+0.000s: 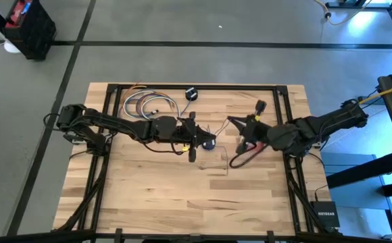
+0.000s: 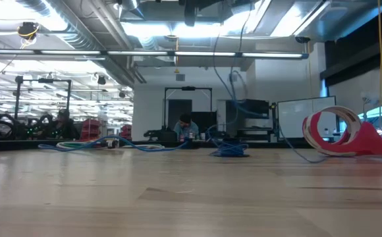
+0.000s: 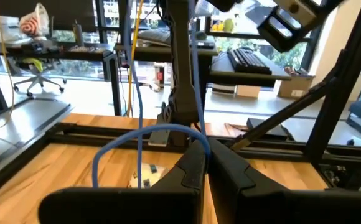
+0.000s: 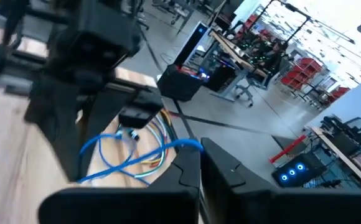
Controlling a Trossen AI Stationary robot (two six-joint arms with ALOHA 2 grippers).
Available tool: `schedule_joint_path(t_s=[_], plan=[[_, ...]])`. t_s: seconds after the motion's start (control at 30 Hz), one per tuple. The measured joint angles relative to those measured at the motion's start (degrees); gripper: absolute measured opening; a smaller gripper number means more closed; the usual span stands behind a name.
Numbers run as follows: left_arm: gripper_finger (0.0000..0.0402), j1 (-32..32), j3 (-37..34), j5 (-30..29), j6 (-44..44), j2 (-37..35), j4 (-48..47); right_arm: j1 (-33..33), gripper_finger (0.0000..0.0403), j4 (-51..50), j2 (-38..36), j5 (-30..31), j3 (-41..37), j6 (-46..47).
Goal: Coil cords
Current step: Coil the blue wire onto the spool
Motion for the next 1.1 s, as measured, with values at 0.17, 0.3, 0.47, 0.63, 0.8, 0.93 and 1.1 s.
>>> schedule_joint_path(t_s=[0.17, 0.3, 0.47, 0.63, 0.8, 0.93, 1.1], plan=[[0.0008, 0.5, 0.1, -0.2, 0.6, -0.1, 0.9, -0.7, 0.0003, 0.0, 0.0, -0.1, 2.8, -1.1], [0.0008, 1.6, 0.1, -0.1, 1.5, -0.1, 0.9, -3.0, 0.0005, -0.9, 0.1, -1.6, 2.9, -1.2], [0.0008, 3.7, 0.0, -0.1, 3.1, -0.1, 0.7, -7.7, 0.0003, -1.6, 0.5, -1.6, 3.0, -2.9], [0.0031, 6.0, -0.1, -0.1, 2.0, 0.0, -3.0, -13.9, 0.0004, -1.7, 0.5, -3.3, 3.0, -3.1], [0.0109, 6.9, 0.0, 0.1, -0.8, -0.2, -10.6, -18.4, 0.0004, -3.5, 0.5, -4.8, 3.0, -3.6], [0.0157, 6.5, -0.1, 0.0, -1.4, -0.7, -22.6, -20.2, 0.0005, -6.3, 0.2, -5.0, 3.0, -3.0], [0.0167, 6.0, -1.5, 0.1, -3.1, 3.7, -24.6, -20.7, 0.0005, -6.4, -1.1, -5.1, 3.0, -2.6]])
